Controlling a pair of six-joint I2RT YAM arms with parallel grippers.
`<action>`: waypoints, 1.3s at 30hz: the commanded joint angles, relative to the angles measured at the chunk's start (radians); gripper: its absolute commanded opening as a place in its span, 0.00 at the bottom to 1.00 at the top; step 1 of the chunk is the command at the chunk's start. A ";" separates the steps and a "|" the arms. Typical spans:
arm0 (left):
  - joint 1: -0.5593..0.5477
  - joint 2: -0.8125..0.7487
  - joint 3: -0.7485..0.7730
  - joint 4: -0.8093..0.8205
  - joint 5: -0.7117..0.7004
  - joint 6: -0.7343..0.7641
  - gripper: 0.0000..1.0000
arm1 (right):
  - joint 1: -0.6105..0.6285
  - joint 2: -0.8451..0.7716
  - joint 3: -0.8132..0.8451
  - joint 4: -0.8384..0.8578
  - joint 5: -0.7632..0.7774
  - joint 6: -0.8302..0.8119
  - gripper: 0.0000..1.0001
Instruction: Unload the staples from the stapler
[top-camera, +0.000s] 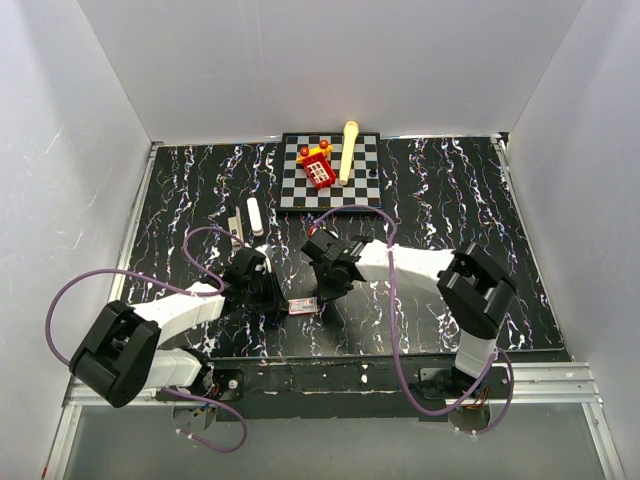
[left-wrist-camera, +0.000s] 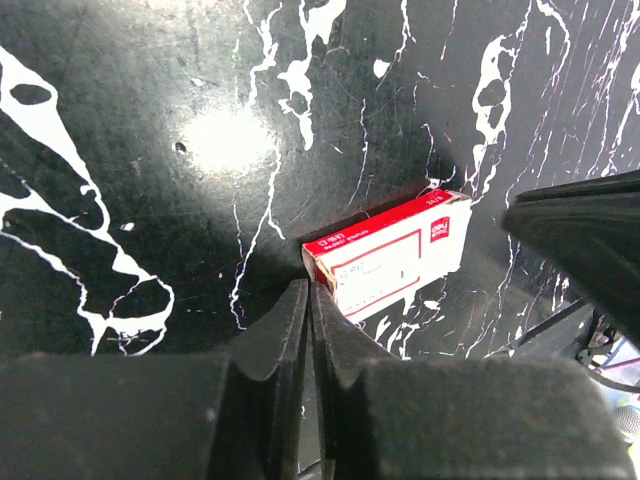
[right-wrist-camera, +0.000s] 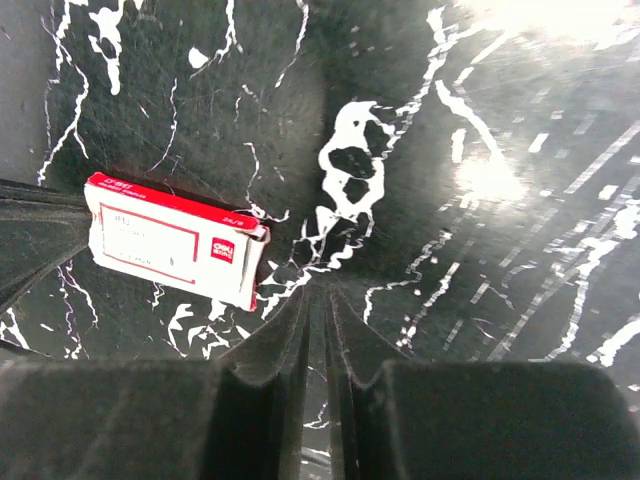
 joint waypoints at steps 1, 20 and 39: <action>-0.007 -0.049 0.033 -0.068 -0.082 0.026 0.09 | -0.016 -0.101 0.000 -0.040 0.133 0.004 0.21; -0.005 -0.383 0.364 -0.379 -0.223 0.102 0.96 | -0.014 -0.447 -0.049 -0.040 0.216 -0.066 0.67; -0.005 -0.454 0.628 -0.474 -0.456 0.294 0.98 | 0.015 -0.628 0.031 -0.150 0.526 -0.149 0.73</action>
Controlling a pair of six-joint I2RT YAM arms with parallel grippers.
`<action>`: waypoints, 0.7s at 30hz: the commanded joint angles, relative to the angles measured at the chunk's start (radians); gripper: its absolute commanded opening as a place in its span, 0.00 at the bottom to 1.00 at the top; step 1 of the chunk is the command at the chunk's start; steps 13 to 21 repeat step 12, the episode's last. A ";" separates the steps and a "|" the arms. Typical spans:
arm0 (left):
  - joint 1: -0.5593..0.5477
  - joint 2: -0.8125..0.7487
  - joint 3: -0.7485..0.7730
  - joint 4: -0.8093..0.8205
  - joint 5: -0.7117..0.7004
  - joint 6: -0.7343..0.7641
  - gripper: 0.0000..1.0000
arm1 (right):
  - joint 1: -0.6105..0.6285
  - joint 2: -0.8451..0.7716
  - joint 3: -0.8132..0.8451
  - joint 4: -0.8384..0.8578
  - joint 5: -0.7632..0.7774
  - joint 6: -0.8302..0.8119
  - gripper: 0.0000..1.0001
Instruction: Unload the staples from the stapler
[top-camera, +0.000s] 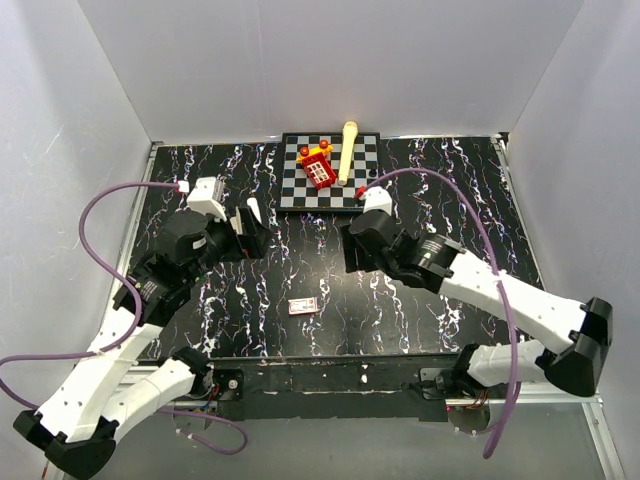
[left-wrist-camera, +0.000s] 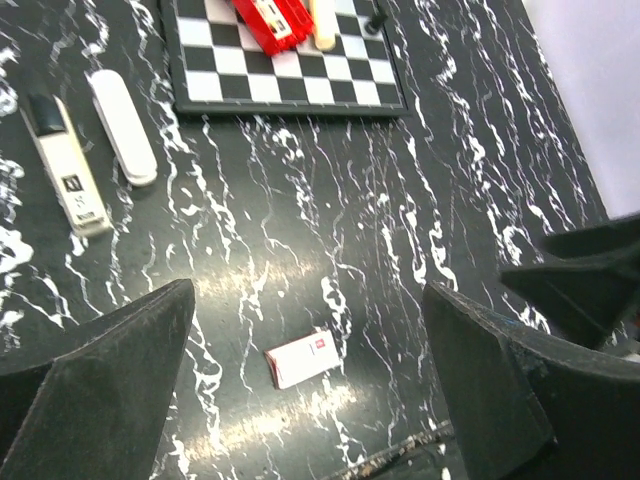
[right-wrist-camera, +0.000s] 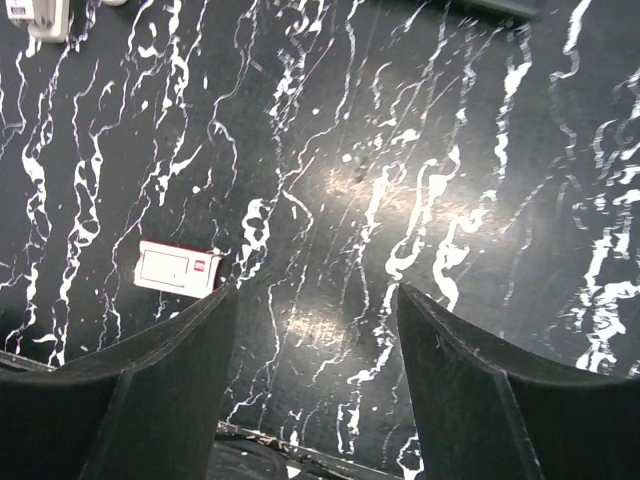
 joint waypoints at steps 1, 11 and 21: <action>-0.002 0.024 0.080 -0.014 -0.133 0.069 0.98 | 0.002 -0.103 0.040 -0.021 0.135 -0.067 0.73; -0.002 0.064 0.128 0.026 -0.121 0.154 0.98 | 0.002 -0.209 -0.009 0.030 0.124 -0.133 0.77; -0.002 0.063 0.121 0.033 -0.121 0.160 0.98 | 0.002 -0.203 -0.003 0.024 0.132 -0.136 0.78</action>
